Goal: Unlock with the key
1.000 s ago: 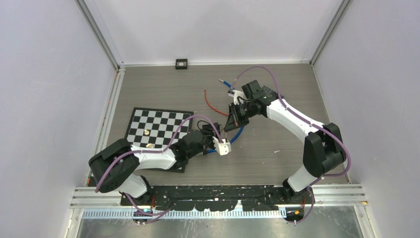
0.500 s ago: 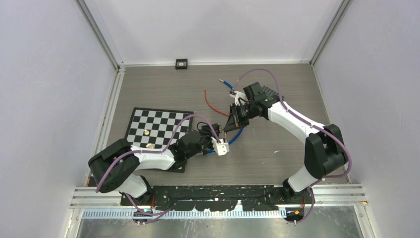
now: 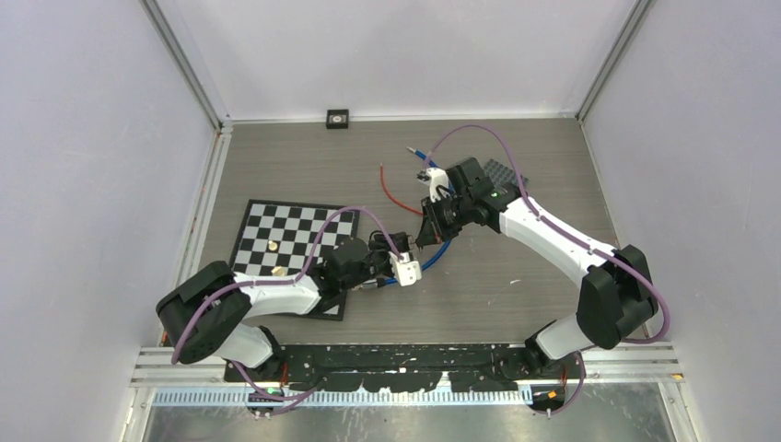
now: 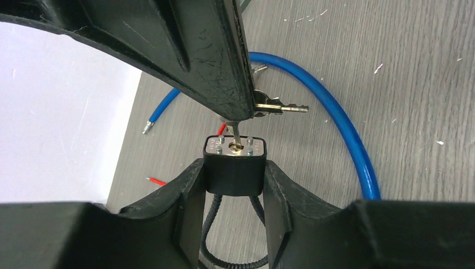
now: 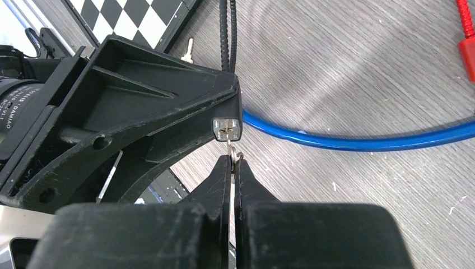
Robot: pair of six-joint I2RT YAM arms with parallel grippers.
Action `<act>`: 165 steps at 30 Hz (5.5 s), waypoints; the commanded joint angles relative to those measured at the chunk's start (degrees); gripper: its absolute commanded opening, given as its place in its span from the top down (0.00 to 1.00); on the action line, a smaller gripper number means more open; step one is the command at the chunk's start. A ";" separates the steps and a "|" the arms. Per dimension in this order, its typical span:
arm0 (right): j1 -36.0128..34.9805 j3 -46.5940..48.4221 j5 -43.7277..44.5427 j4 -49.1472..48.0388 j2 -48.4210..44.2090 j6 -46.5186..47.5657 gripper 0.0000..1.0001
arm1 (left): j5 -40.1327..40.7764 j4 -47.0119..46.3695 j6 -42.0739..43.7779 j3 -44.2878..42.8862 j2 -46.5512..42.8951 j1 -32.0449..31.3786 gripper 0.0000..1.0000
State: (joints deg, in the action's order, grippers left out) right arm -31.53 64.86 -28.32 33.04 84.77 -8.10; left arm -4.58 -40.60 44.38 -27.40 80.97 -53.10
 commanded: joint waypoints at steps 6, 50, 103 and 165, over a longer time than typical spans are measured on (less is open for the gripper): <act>0.43 -1.32 -1.35 -8.26 0.96 -6.89 0.99 | 0.18 -4.40 -3.66 -3.11 -2.04 -0.51 1.00; 1.80 -0.22 -7.28 -15.58 7.81 -20.23 1.00 | 8.62 7.28 -3.02 -11.21 1.11 -1.30 1.00; -0.03 1.82 -4.99 -15.85 11.80 -14.89 1.00 | -8.60 11.01 -6.16 -9.81 -2.84 0.63 1.00; 6.83 -4.19 -19.55 -6.91 -0.28 1.65 0.64 | -7.19 15.20 -8.81 -12.14 -1.75 2.73 1.00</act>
State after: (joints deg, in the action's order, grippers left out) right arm -24.38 60.34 -44.51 27.05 83.83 -6.74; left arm -13.78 -21.63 36.21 -36.67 78.70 -50.30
